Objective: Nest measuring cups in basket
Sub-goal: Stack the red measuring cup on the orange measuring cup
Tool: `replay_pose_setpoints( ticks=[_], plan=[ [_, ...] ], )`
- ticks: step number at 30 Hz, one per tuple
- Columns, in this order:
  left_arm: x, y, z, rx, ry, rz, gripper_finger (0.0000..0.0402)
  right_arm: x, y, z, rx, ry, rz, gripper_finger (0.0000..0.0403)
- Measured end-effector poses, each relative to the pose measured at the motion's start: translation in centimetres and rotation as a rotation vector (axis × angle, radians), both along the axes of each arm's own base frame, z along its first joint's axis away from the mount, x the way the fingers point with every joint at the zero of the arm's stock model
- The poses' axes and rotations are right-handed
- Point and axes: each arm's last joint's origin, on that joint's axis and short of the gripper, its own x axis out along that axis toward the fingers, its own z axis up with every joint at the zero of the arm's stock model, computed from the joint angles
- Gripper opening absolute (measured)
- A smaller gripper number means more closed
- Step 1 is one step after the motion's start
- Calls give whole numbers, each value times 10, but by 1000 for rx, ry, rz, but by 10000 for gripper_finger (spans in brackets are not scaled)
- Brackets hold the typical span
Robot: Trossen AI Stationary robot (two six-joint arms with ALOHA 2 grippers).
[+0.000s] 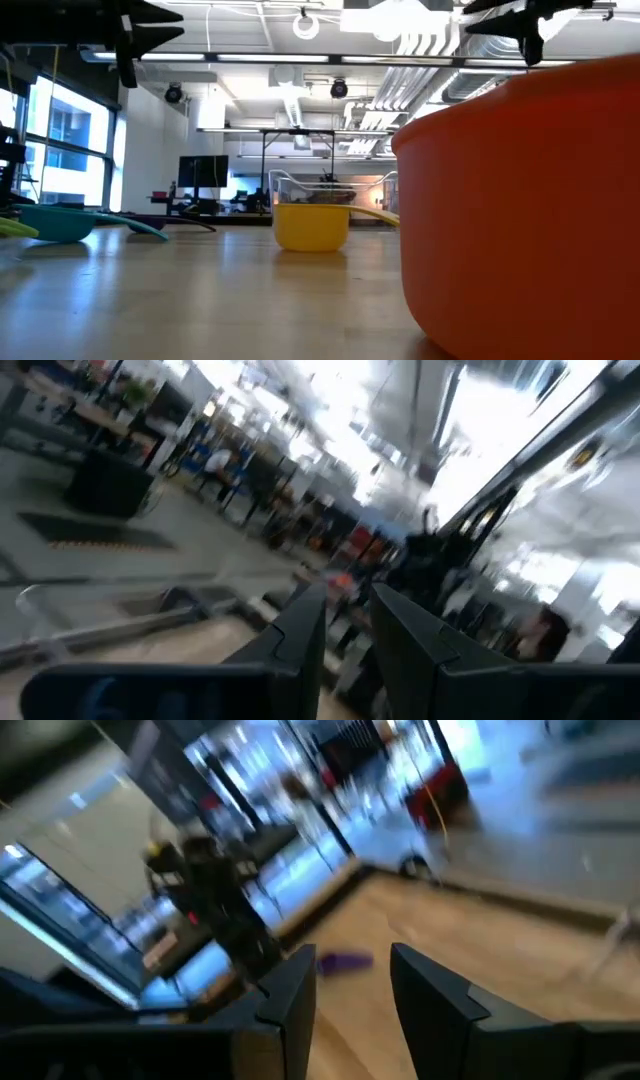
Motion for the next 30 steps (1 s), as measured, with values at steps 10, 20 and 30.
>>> replay_pose_setpoints(
  ticks=[10,20,30],
  plan=[
    [-6,-2,11,-62,287,-32,74,61,11,0,284,394,149,122],
    [-8,-2,7,-91,361,-39,74,112,45,-25,371,681,224,122],
    [-8,-2,7,-89,362,-39,74,132,68,-68,502,915,186,122]
  ],
)
